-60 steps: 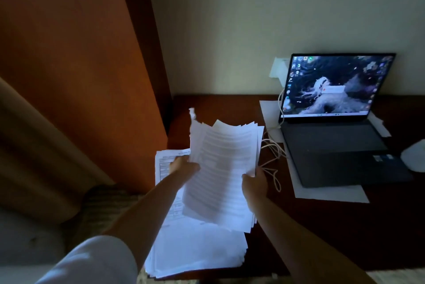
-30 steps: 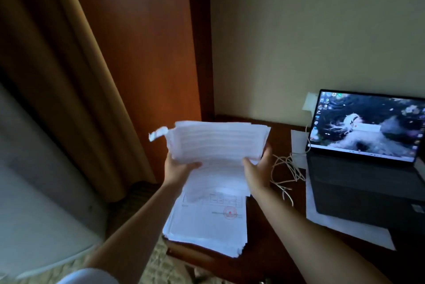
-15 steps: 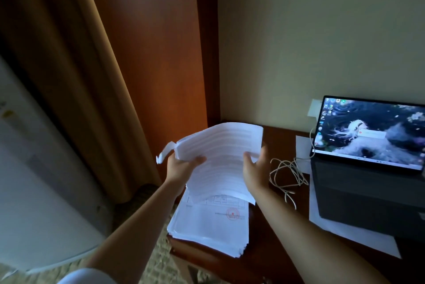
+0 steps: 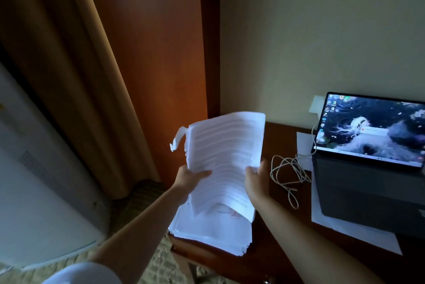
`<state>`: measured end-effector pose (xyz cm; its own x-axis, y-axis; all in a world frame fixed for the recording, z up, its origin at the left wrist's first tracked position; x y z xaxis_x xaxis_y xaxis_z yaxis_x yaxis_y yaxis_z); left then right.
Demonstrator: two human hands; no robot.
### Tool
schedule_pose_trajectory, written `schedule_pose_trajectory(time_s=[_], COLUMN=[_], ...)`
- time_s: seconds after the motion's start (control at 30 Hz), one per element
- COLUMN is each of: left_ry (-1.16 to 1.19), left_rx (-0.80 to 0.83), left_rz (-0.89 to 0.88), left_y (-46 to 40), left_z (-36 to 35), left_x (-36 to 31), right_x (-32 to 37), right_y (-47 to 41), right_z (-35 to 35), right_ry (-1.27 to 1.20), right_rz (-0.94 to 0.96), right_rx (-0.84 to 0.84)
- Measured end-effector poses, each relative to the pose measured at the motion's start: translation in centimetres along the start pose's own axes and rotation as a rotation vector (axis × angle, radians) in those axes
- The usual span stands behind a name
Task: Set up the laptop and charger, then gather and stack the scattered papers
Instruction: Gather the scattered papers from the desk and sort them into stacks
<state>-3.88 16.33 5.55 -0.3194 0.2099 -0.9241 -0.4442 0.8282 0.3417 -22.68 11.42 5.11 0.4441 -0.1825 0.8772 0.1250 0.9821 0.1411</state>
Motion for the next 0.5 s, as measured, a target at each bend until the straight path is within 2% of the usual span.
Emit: schedule_pose_trajectory(time_s=[0.13, 0.27, 0.37, 0.5], left_ry=[0.066, -0.111, -0.241, -0.397], left_rx=[-0.107, -0.135, -0.103, -0.018], left_rz=[-0.041, 0.016, 0.07, 0.043], left_y=[-2.1, -4.0, -5.3, -7.0], left_z=[0.6, 2.1, 3.2, 3.3], left_x=[-0.9, 1.4, 3.8, 5.5], right_x=[0.6, -2.5, -5.1, -6.8], right_y=[-0.9, -1.5, -1.6, -2.4], right_z=[-1.4, -3.3, -4.8, -6.2], right_ry=[0.104, 0.215, 0.312, 0.345], right_rz=[0.001, -0.133, -0.199, -0.221], right_rx=[-0.084, -0.016, 0.02, 0.008])
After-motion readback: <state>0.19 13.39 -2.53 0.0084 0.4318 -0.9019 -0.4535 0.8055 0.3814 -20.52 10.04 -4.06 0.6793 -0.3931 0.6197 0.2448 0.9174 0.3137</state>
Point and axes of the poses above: each hand's wrist, its own y-axis away from the middle knuckle, its own z-axis out of the back of the hand, x = y × z, the point moved 3 cm from there along -y, towards the middle knuckle, and after that the axes turned 15 degrees about y, right-handed, at the moved point
